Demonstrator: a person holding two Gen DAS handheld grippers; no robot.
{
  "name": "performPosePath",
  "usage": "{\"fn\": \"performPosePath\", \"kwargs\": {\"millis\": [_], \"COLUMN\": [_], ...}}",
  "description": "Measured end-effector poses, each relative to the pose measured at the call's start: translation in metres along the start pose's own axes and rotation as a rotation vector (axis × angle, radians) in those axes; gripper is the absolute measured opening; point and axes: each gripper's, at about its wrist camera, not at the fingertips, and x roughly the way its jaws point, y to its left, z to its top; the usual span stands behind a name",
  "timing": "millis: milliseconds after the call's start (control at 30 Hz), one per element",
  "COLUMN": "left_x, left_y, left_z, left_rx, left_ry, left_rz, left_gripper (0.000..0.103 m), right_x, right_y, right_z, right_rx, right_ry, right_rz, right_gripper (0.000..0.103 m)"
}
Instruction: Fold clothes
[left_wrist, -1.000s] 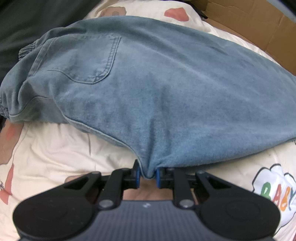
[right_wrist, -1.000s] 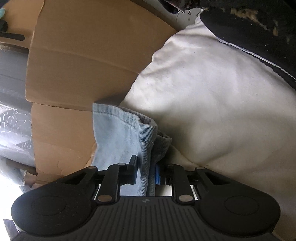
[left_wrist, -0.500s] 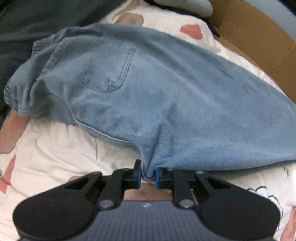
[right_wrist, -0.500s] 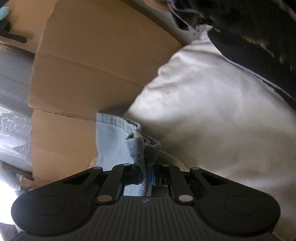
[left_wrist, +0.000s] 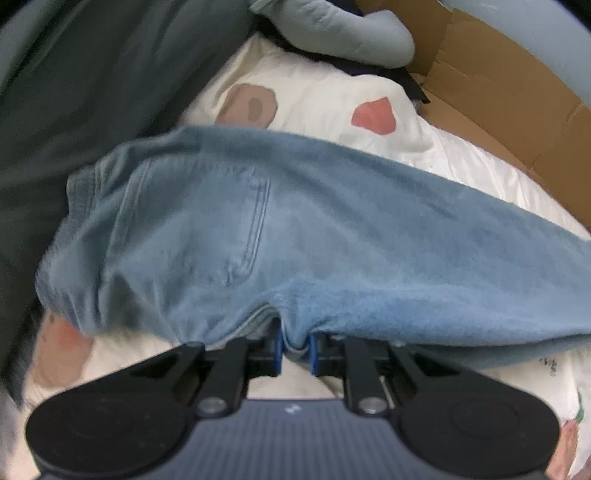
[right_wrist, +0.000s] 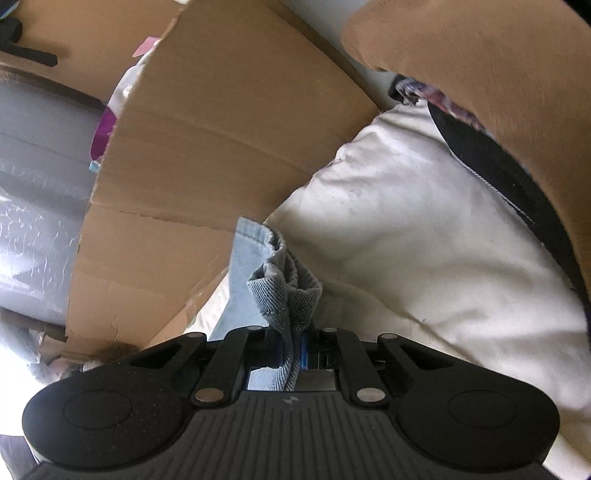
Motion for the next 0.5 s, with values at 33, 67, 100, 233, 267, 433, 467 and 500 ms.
{"fn": "performPosePath", "kwargs": {"millis": [33,67,100,233,267,433,467,500], "left_x": [-0.003,-0.006,-0.009,-0.028,-0.032,-0.048,-0.050,-0.052], "left_y": [-0.001,-0.002,-0.002,-0.002,-0.002,-0.002,-0.003,-0.003], "left_z": [0.006,0.011,0.017,0.024,0.023,-0.001,-0.010,-0.016], "left_rx": [0.016,0.028,0.040,0.087,0.097,0.093,0.094,0.091], "left_ry": [0.005,0.010,0.016,0.030,0.030,0.035,0.038,0.043], "left_rz": [0.007,0.012,0.018,0.040,0.046,0.070,0.077,0.082], "left_gripper": [0.014,0.014,0.014,0.014,0.014,0.014,0.013,0.013], "right_x": [-0.003,-0.006,-0.008,-0.019,-0.023,-0.044,-0.049,-0.053], "right_y": [0.003,0.007,0.011,0.024,0.025,0.021,0.018,0.015], "right_z": [0.001,0.002,0.003,0.003,0.003,-0.001,-0.002,-0.003], "right_rx": [0.002,0.002,-0.001,-0.011,-0.009,-0.006,-0.003,-0.003], "right_ry": [0.004,0.008,0.010,0.024,0.029,0.056,0.061,0.066], "right_rz": [-0.004,-0.007,-0.009,-0.016,-0.016,-0.009,-0.007,-0.008], "right_gripper": [0.007,0.007,0.007,0.007,0.007,0.007,0.007,0.007]}}
